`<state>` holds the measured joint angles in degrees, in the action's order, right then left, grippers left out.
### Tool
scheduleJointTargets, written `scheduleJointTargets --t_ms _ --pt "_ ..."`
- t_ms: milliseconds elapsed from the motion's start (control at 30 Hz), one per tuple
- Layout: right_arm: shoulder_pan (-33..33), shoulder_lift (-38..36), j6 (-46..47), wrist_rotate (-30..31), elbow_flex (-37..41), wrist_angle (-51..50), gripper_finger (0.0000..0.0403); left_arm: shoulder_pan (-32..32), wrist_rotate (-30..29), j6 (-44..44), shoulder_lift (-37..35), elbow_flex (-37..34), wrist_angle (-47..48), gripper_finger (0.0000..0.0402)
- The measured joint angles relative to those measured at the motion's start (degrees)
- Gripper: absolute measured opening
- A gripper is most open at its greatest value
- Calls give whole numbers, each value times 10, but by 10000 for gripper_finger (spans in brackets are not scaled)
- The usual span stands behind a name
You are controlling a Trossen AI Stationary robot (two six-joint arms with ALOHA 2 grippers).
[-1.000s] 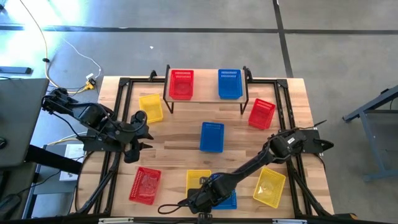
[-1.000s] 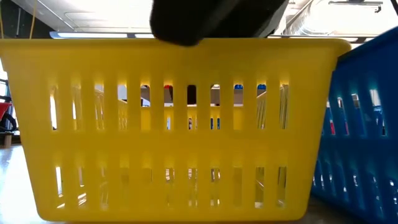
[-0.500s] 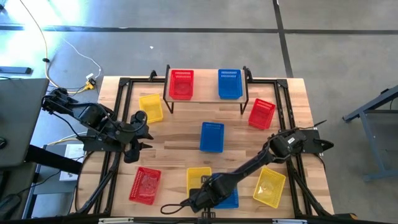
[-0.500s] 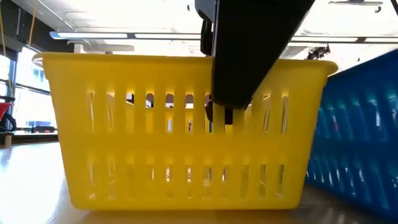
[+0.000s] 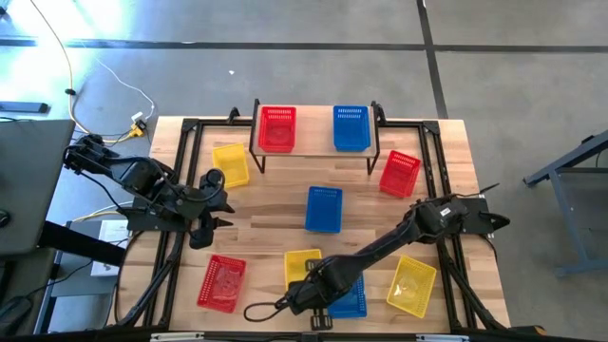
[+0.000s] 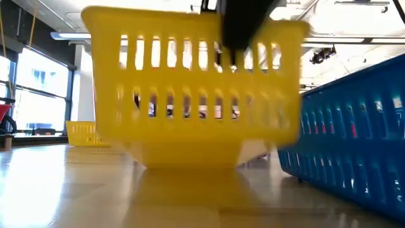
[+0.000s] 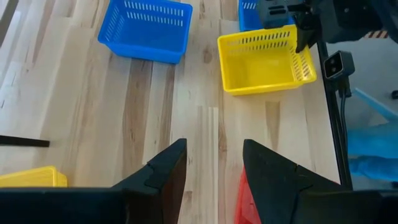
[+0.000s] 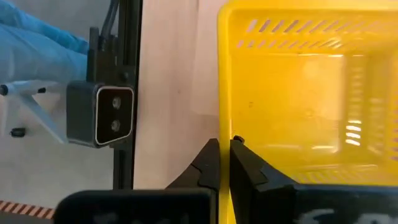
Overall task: Stack baskets on shelf by color
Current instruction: Put the lower middle yellow bin on the shelf
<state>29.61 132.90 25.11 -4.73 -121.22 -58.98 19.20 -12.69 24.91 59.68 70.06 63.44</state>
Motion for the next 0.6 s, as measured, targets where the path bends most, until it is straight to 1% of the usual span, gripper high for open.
scheduleJointTargets --t_ms 333,600 --pt "-37 -56 -32 3 -6 -3 0 0 -2 0 0 0 0 147" --pt "-64 -106 -63 42 -6 -4 0 0 -8 0 0 0 0 147"
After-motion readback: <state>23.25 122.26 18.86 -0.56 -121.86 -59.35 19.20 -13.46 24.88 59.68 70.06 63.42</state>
